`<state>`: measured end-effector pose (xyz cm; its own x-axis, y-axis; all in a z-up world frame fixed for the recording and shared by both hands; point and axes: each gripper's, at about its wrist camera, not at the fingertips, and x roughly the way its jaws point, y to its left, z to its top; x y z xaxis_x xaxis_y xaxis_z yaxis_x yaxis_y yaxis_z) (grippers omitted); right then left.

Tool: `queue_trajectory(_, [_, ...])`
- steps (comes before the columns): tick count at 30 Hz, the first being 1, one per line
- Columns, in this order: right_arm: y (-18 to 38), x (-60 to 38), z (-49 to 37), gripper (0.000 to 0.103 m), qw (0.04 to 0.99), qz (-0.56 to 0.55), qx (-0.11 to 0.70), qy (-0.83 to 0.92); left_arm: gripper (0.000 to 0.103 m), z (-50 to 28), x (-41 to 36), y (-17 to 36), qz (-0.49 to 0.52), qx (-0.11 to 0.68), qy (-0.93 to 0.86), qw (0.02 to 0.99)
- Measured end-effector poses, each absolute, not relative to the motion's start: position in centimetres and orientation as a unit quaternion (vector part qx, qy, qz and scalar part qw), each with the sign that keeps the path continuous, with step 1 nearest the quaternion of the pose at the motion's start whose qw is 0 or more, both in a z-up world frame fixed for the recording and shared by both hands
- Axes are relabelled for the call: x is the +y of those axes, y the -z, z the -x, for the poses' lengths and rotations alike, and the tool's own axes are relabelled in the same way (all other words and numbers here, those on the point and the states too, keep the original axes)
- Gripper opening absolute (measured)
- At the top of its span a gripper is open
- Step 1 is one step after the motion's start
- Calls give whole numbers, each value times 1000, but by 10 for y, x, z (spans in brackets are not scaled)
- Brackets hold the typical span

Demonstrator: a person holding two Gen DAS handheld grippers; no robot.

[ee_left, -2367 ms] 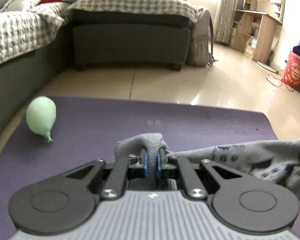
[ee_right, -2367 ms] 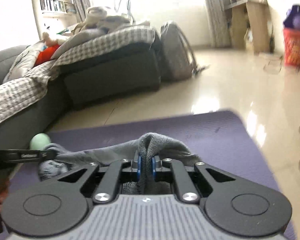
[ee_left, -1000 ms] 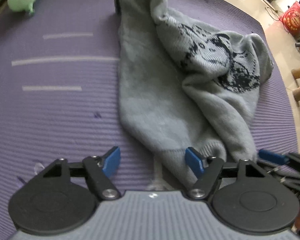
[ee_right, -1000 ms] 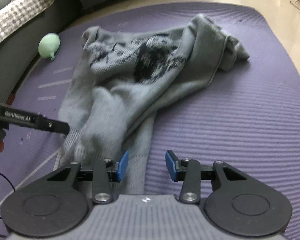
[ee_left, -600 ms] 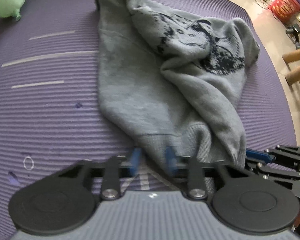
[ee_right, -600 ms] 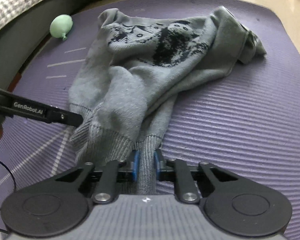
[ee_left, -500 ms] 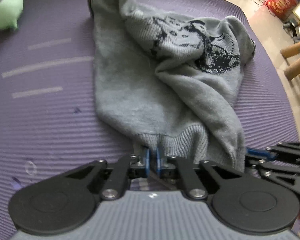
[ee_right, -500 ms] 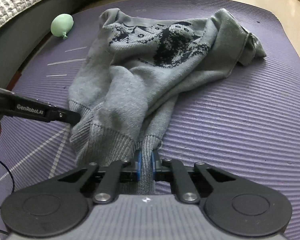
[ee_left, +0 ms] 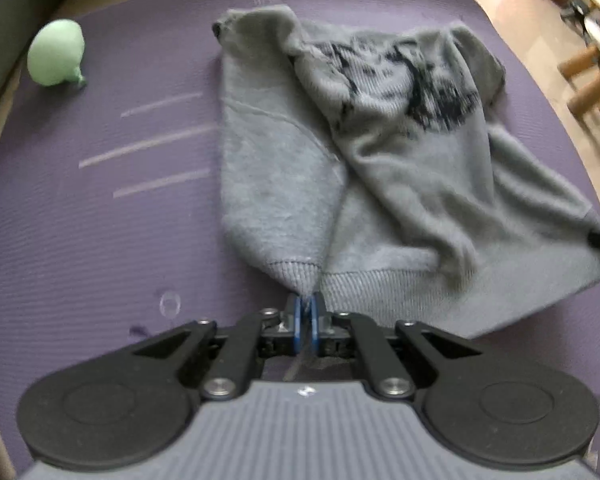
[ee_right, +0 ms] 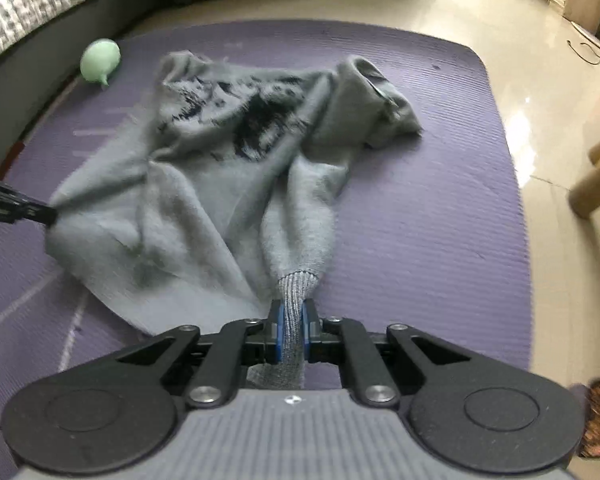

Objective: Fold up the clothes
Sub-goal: 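Lay the sweater down and pull the hem apart with both grippers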

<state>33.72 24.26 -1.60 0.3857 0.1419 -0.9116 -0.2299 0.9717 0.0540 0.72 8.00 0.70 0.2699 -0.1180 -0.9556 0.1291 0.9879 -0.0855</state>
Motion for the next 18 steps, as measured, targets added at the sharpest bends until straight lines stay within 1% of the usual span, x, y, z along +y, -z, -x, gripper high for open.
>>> queue_trajectory(11, [25, 248, -303, 7, 777, 121, 599, -150, 4, 43, 67, 5, -49, 653, 125, 746])
queue_trajectory(18, [37, 247, -288, 7, 735, 153, 636, -177, 4, 53, 61, 11, -57, 676, 141, 721])
